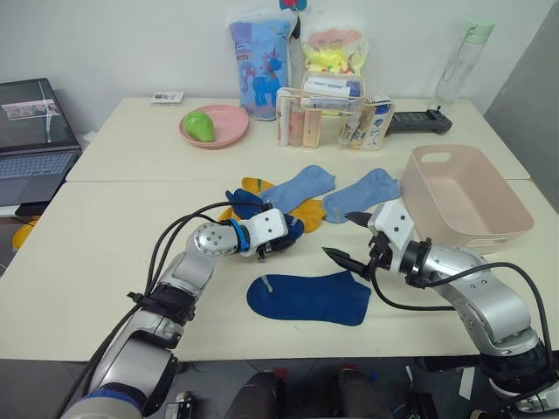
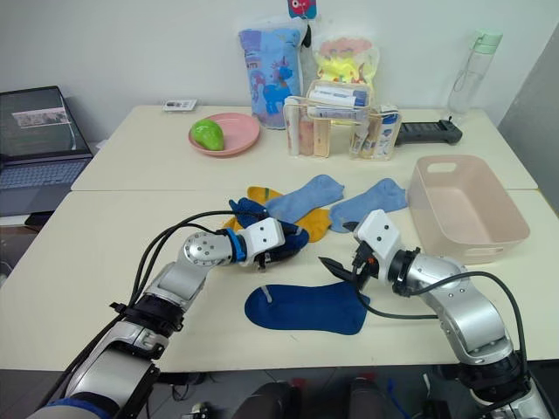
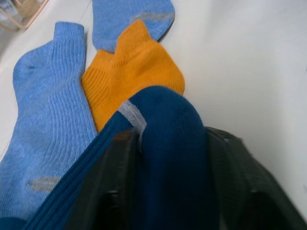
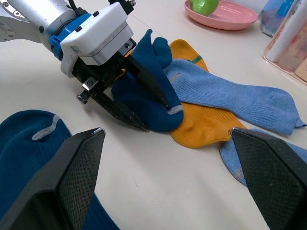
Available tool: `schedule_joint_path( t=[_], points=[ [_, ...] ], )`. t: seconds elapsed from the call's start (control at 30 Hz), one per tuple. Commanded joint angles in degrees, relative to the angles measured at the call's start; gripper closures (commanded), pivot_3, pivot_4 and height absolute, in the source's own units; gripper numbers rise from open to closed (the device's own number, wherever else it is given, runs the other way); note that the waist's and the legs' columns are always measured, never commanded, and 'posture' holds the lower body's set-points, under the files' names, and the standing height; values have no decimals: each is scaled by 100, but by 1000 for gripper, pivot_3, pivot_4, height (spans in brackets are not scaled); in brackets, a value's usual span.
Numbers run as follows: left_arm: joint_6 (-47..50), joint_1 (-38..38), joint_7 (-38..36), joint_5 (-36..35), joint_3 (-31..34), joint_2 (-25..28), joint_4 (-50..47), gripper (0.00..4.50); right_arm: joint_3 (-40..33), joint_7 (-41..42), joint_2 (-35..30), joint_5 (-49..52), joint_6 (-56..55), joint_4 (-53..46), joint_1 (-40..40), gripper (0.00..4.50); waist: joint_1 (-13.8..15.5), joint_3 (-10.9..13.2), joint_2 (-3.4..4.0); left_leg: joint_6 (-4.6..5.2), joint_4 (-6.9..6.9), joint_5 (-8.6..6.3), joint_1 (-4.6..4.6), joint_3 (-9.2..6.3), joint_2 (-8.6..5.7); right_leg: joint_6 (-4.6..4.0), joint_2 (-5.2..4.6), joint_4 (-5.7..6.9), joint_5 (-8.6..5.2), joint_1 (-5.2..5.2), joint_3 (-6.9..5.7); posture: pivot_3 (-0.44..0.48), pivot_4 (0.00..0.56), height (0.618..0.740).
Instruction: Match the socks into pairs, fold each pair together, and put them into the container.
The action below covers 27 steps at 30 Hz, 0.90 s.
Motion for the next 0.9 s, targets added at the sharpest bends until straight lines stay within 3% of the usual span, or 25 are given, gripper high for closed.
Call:
schedule_joint_path(
  t=[0.03, 0.13, 0.33, 0.43, 0.53, 0.73, 0.9],
  points=[
    [-135, -36, -103, -8, 163, 247, 30, 3520, -111, -27, -27, 24, -81, -266, 8, 0, -5, 0, 0, 0, 0, 0, 0, 0, 0, 0, 0, 0, 0, -1, 0, 0, 150, 740],
    [-166, -55, -240, -160, 199, 294, -40, 4483, -93, -33, -3, 17, -95, -238, -23, 0, -3, 0, 0, 0, -1, 0, 0, 0, 0, 0, 0, 0, 0, 0, 0, 0, 150, 740],
    [320, -114, -738, -997, 624, 273, -521, 4483, -72, -4, 12, 4, -142, -170, -68, 0, -3, 0, 0, 0, 1, 0, -3, -1, 0, 0, 0, -2, 0, -1, 0, 0, 150, 740],
    [1306, -491, -1270, -2127, 1173, 260, -1009, 4483, -135, -26, 37, -32, -245, -22, -88, 0, -7, 0, -1, 0, 1, 0, -3, -2, 0, 0, 0, -1, 0, -2, -1, 0, 150, 740],
    [2207, -922, -1404, -2649, 1401, 278, -1276, 4483, -167, -49, 17, -102, -347, 77, -55, 0, -2, 1, -1, 0, 6, 0, -7, -5, 0, 0, 0, -1, 0, -1, -5, 0, 150, 740],
    [3777, -1517, -1211, -3671, 1805, 23, -1848, 4483, -449, -127, -13, -70, -457, 174, 19, 0, -9, 1, -1, 0, 7, 0, -6, -3, -1, 1, 0, -1, 0, 0, -3, 0, 150, 740],
    [4835, -1571, -522, -4581, 2298, -465, -2253, 4483, -600, -156, -96, -122, -514, 194, 114, 0, -10, 1, -1, 0, 9, 1, -6, -2, 0, 1, 1, -1, 0, 1, -2, 0, 150, 740]
  ],
)
